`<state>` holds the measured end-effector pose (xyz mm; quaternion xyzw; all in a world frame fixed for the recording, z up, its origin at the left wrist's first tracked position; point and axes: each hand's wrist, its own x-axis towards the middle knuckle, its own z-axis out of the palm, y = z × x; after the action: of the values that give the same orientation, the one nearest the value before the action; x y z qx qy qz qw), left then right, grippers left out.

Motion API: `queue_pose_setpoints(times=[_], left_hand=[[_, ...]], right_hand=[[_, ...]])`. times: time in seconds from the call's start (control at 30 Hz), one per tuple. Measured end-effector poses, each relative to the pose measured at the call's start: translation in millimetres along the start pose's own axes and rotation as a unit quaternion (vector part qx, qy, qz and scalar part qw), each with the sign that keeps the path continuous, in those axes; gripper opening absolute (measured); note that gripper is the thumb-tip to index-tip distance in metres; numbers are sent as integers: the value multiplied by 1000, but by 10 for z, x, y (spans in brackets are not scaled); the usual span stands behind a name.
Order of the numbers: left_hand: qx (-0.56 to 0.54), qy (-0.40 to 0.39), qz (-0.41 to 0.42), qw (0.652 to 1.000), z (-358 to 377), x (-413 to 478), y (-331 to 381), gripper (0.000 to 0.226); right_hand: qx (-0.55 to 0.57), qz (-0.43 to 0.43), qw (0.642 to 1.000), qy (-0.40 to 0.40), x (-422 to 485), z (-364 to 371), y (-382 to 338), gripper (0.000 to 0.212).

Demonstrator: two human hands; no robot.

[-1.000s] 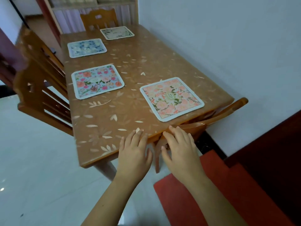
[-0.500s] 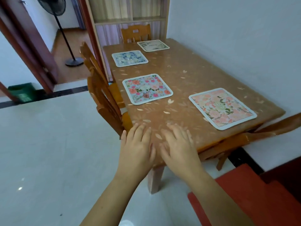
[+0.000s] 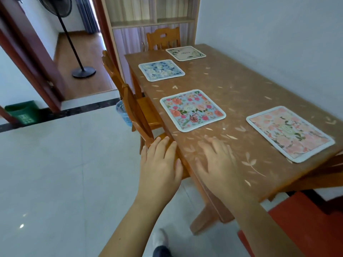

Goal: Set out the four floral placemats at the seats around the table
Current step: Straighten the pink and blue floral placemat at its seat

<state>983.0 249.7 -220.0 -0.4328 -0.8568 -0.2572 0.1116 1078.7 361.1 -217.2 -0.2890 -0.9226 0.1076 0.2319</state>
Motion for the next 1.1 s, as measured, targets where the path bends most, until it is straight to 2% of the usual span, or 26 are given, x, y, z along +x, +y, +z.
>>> queue_pose_setpoints(times=[0.27, 0.47, 0.6, 0.7, 0.87, 1.1], left_hand=[[21, -26, 19, 999, 78, 1047, -705, 37], [-2, -35, -24, 999, 186, 1613, -1239, 37], [-11, -52, -17, 998, 281, 1957, -1614, 37], [-20, -57, 11, 998, 340, 2304, -1903, 38], [-38, -73, 101, 991, 374, 2859, -2486, 36], [-86, -123, 186, 971, 358, 3632, -3157, 41]], right_hand=[[6, 36, 999, -4, 1035, 505, -304, 39], [-1, 34, 999, -1, 1692, 828, -527, 44], [-11, 55, 998, -6, 1980, 1064, -663, 44], [-31, 88, 995, -22, 2276, 1225, -750, 39], [-53, 139, 989, 20, 2823, 1533, -1124, 36], [-83, 219, 970, 58, 3435, 1813, -1693, 37]])
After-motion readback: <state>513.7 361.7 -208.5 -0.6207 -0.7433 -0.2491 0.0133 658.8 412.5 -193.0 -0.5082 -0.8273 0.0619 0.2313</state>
